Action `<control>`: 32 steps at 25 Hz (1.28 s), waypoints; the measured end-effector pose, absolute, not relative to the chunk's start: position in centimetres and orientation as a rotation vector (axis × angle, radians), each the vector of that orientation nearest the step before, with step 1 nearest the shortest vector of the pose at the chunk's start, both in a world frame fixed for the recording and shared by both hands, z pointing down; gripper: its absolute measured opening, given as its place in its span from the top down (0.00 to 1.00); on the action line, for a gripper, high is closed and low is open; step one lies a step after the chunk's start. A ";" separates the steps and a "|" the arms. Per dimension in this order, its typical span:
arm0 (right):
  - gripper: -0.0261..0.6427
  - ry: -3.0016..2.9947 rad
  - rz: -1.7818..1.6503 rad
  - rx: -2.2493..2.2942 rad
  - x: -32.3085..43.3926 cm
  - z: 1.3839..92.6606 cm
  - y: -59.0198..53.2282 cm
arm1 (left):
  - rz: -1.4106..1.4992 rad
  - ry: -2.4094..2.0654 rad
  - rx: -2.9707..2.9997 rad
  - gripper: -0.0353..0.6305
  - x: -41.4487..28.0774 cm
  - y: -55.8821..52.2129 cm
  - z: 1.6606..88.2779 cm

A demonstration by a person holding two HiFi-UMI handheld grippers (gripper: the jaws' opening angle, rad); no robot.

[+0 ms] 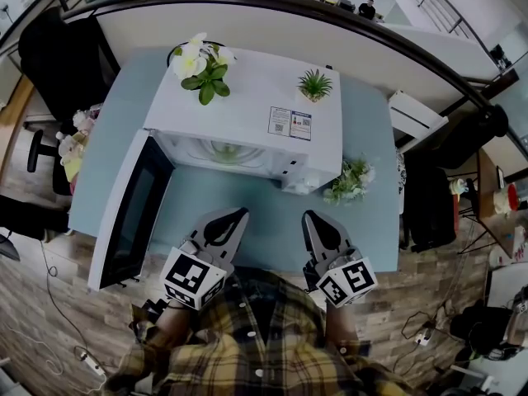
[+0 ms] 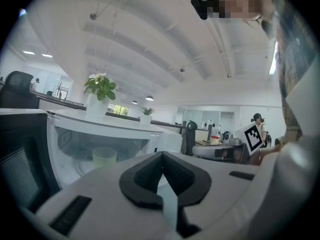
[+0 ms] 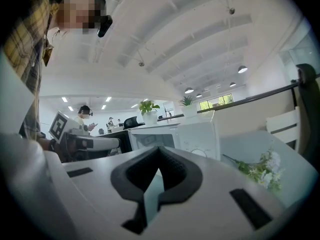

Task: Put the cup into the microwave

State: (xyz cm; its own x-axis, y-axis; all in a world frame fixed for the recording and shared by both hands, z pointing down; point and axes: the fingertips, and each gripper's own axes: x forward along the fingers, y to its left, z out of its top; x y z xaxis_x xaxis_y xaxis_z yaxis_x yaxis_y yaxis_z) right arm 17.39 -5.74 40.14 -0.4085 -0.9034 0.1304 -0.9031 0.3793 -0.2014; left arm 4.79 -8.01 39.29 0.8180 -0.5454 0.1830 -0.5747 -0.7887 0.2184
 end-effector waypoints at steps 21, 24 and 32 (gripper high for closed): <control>0.96 2.587 -0.406 -1.706 17.8 40.5 -5.5 | 0.163 -0.876 2.730 0.96 4.7 -7.9 39.6; 0.96 2.582 -0.407 -1.713 17.9 40.5 -5.4 | 0.165 -0.879 2.728 0.96 4.6 -7.9 39.7; 0.96 2.585 -0.409 -1.710 17.8 40.6 -5.4 | 0.165 -0.880 2.726 0.96 4.5 -8.0 39.7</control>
